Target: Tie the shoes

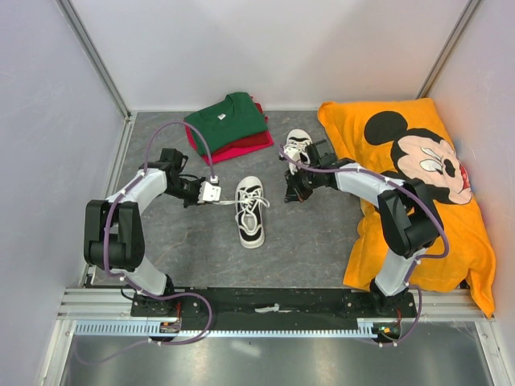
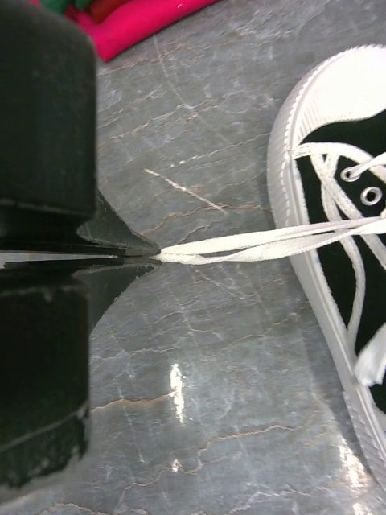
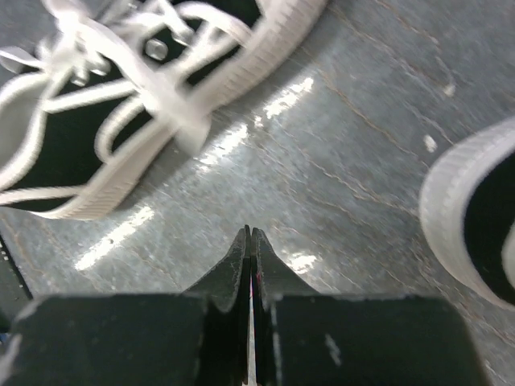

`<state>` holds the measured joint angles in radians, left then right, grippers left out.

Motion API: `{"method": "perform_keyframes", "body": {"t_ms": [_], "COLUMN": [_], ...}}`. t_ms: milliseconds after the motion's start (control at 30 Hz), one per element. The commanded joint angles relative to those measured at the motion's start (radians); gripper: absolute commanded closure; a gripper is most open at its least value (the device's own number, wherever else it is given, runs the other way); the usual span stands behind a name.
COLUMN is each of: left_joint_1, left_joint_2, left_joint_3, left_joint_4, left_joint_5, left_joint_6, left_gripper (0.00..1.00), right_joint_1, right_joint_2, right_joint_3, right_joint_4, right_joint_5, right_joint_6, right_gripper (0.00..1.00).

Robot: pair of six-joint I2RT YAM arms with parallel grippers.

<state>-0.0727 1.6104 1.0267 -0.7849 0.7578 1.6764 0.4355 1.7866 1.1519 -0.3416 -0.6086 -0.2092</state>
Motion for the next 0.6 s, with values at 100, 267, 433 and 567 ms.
{"method": "perform_keyframes", "body": {"t_ms": [100, 267, 433, 567], "left_joint_1": [0.025, 0.021, -0.007, -0.036], "left_joint_2": [0.019, 0.014, 0.029, 0.048], "left_joint_3": [-0.001, 0.006, 0.029, 0.047], "left_joint_4": [0.013, 0.013, 0.015, 0.015], "left_joint_5": [-0.072, -0.032, -0.012, 0.009], "left_joint_6": [0.013, 0.022, 0.013, -0.004], "left_gripper": [0.99, 0.99, 0.98, 0.98], "right_joint_1": [-0.035, -0.038, -0.03, -0.004], "right_joint_2": [-0.012, -0.004, 0.0, 0.014], "right_joint_3": [-0.014, -0.001, 0.026, 0.054], "right_joint_4": [-0.019, -0.022, -0.004, 0.061], "right_joint_5": [0.05, 0.008, -0.129, -0.148], "right_joint_6": [-0.047, -0.053, -0.113, -0.168], "right_gripper": [1.0, 1.0, 0.63, 0.34]}}
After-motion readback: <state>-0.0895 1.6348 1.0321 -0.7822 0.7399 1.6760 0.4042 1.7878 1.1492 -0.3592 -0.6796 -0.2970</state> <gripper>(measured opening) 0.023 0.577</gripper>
